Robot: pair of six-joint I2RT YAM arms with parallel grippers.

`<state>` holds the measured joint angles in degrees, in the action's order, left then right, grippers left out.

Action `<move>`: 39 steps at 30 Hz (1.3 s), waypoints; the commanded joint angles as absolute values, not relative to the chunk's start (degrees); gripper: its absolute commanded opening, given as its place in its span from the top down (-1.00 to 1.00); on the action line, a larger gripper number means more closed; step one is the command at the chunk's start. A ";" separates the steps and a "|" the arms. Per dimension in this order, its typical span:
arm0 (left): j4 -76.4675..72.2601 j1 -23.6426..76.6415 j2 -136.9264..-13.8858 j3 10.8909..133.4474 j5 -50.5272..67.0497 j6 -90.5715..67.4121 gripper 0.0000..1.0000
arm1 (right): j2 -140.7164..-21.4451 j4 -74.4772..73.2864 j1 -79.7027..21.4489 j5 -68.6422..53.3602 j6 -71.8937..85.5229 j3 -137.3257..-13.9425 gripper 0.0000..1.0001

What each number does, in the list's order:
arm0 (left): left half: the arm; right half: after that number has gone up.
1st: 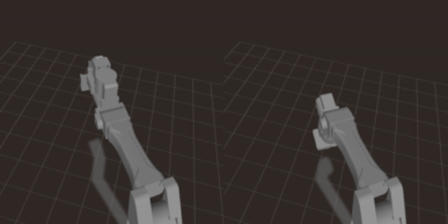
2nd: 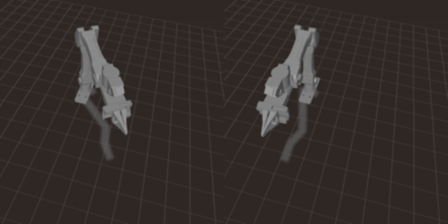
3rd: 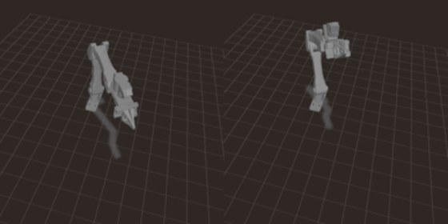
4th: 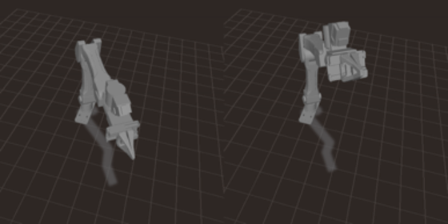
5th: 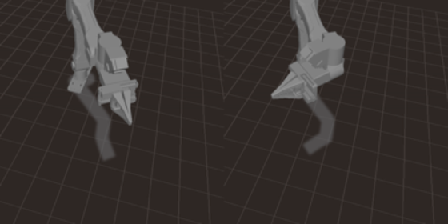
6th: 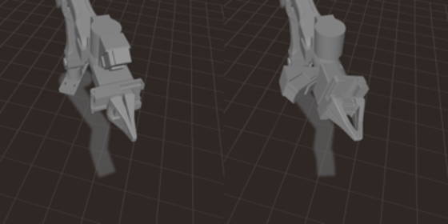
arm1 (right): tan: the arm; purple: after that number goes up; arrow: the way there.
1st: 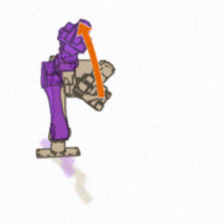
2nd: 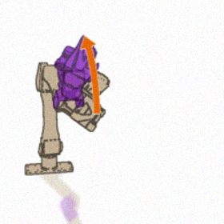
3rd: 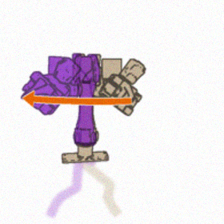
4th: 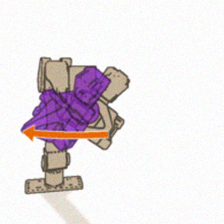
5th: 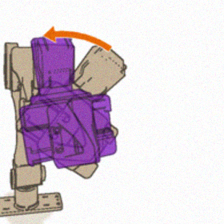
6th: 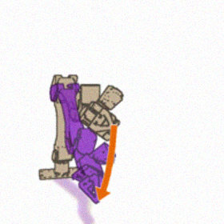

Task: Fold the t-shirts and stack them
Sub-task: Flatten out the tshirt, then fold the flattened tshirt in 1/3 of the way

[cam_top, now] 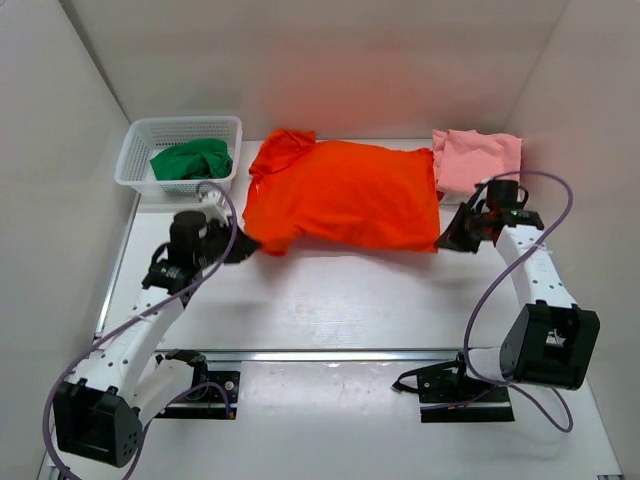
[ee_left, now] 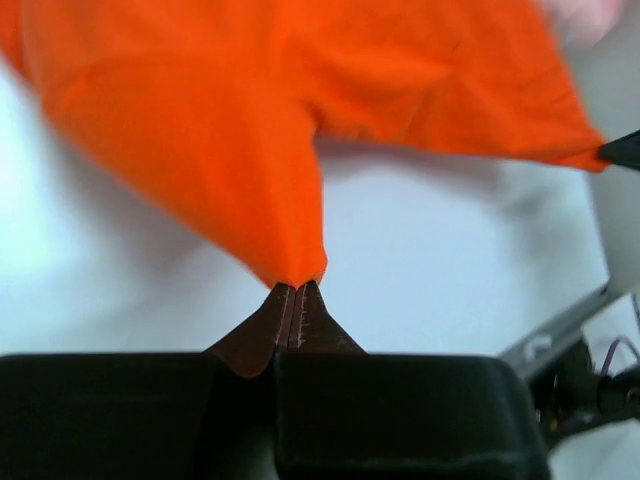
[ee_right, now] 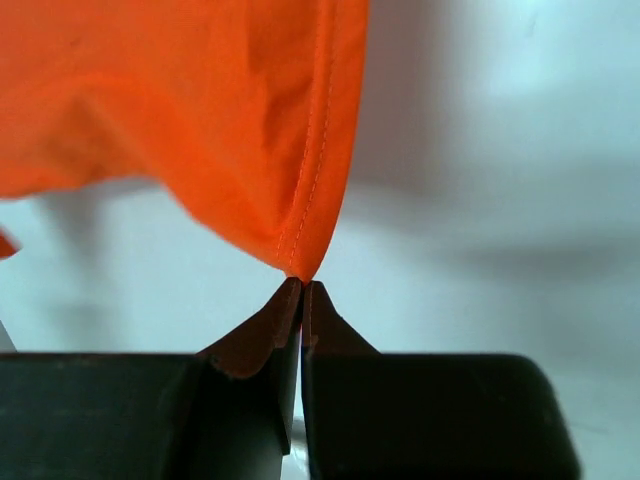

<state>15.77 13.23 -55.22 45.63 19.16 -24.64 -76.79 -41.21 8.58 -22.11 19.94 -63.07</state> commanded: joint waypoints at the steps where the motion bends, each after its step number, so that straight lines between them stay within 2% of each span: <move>1: 17.65 14.24 -47.04 37.81 20.22 -30.40 1.00 | -71.81 -46.84 8.34 -20.20 21.18 -55.32 1.00; 7: 22.15 13.71 -40.44 30.33 23.38 -32.52 1.00 | -69.26 -52.64 13.80 -20.13 17.41 -45.80 1.00; 10: 22.85 13.10 -40.08 31.02 23.64 -32.26 1.00 | -71.01 -56.07 11.52 -16.62 16.70 -44.82 1.00; 15: 18.99 12.13 -45.26 34.36 24.08 -31.20 1.00 | -74.52 -53.62 9.14 -17.05 16.43 -43.86 1.00; 27: 7.74 8.44 -65.29 45.16 23.20 -28.30 1.00 | -86.74 -49.74 11.08 -17.84 17.05 -56.24 1.00; 39: 3.44 7.03 -76.28 49.84 21.97 -27.42 1.00 | -96.41 -46.06 12.30 -18.19 17.67 -62.32 0.99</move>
